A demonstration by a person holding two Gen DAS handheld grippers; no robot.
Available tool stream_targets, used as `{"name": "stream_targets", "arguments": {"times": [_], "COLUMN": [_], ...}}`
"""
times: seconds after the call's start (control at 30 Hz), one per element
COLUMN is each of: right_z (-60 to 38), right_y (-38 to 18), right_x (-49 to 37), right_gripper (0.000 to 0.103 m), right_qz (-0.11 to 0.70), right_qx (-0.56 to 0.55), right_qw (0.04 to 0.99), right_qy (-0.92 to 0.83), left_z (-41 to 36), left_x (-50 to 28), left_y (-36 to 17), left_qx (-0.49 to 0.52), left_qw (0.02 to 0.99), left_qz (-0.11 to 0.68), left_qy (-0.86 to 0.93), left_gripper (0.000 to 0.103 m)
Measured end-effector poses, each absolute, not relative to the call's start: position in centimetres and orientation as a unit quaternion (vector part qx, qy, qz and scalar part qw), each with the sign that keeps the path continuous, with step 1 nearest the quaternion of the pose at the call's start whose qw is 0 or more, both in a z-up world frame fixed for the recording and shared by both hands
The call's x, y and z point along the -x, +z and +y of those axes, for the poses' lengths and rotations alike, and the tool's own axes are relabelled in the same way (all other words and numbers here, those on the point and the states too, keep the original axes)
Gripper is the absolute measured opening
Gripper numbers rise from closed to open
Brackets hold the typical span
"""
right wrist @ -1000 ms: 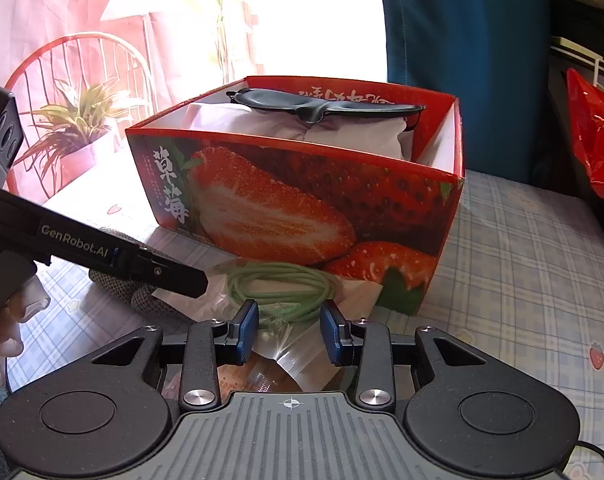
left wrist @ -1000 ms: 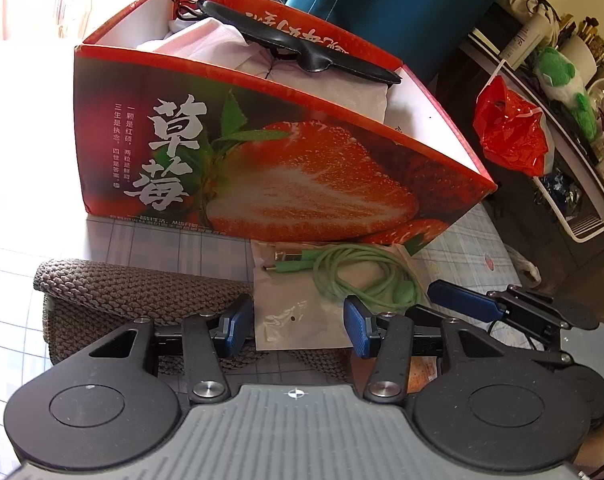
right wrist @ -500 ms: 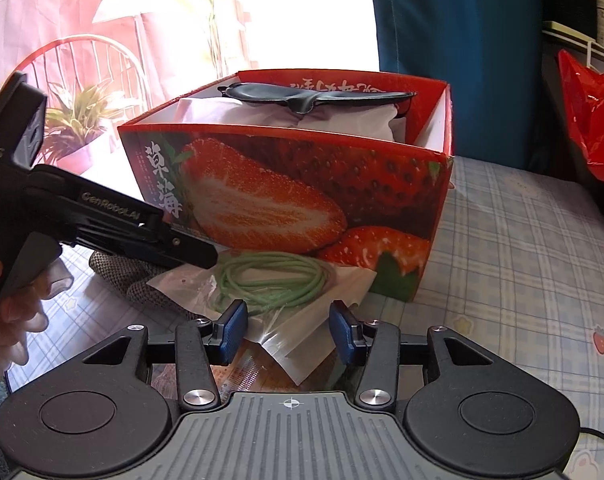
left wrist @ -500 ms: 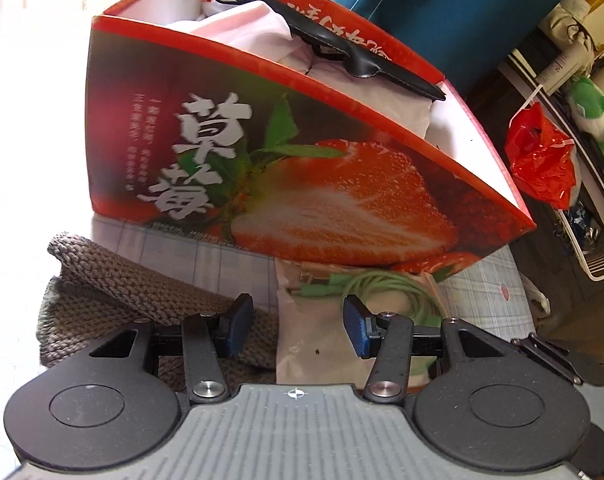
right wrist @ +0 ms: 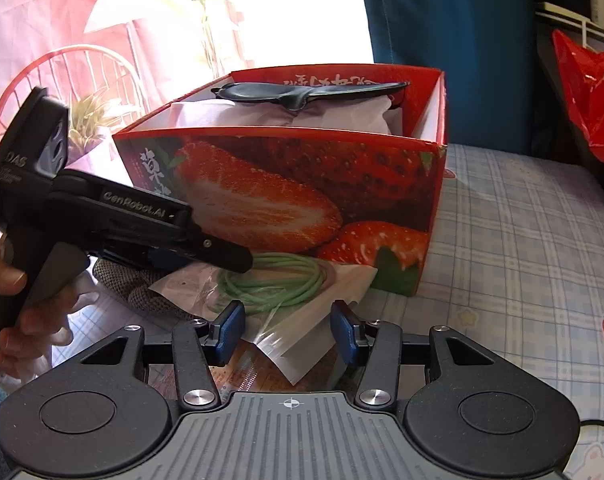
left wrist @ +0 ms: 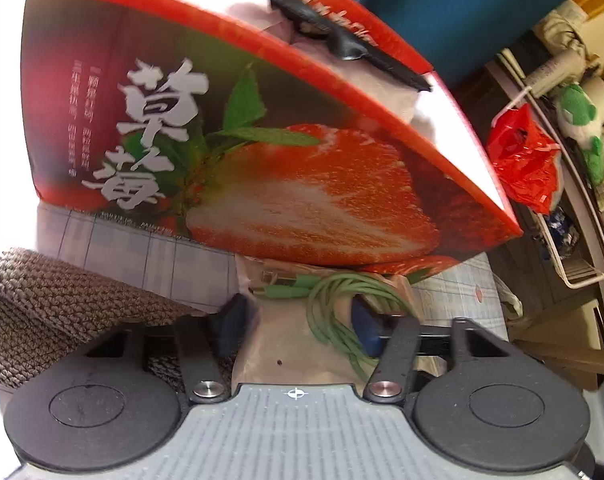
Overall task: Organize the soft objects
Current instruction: 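Close both grippers on the clear bag of green cables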
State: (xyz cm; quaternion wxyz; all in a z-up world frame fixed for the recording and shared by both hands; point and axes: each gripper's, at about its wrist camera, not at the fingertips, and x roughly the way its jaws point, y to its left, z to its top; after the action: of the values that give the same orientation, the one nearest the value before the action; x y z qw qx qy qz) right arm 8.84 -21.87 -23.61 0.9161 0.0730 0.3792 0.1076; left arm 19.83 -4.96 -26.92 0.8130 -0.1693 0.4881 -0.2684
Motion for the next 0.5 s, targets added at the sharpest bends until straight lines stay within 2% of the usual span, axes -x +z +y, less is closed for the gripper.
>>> {"name": "stream_targets", "arguments": {"times": [0.07, 0.1, 0.17, 0.3, 0.5], "right_z": [-22.1, -22.3, -22.6, -22.9, -23.3], "right_y": [-23.6, -23.7, -23.8, -23.6, -23.4], "right_x": [-9.0, -9.0, -9.1, -8.9, -8.4], "right_gripper": [0.048, 0.049, 0.049, 0.05, 0.047], "right_qz": [0.383, 0.384, 0.386, 0.384, 0.385], "right_qx": [-0.085, -0.094, -0.109, -0.124, -0.148], "right_qw": [0.914, 0.912, 0.91, 0.909, 0.904], "right_qy": [0.107, 0.107, 0.104, 0.102, 0.111], "left_z": [-4.8, -4.6, -4.6, -5.2, -5.1], "left_x": [-19.4, -19.2, -18.8, -17.2, -13.7], "left_y": [-26.6, -26.3, -25.7, -23.9, -22.2], "left_qx": [0.169, 0.17, 0.165, 0.124, 0.086], "left_qw": [0.817, 0.82, 0.825, 0.844, 0.863], "left_qz": [0.481, 0.475, 0.467, 0.437, 0.394], "left_qy": [-0.27, -0.27, -0.273, -0.285, -0.306], "left_gripper": [0.038, 0.026, 0.02, 0.011, 0.01]}}
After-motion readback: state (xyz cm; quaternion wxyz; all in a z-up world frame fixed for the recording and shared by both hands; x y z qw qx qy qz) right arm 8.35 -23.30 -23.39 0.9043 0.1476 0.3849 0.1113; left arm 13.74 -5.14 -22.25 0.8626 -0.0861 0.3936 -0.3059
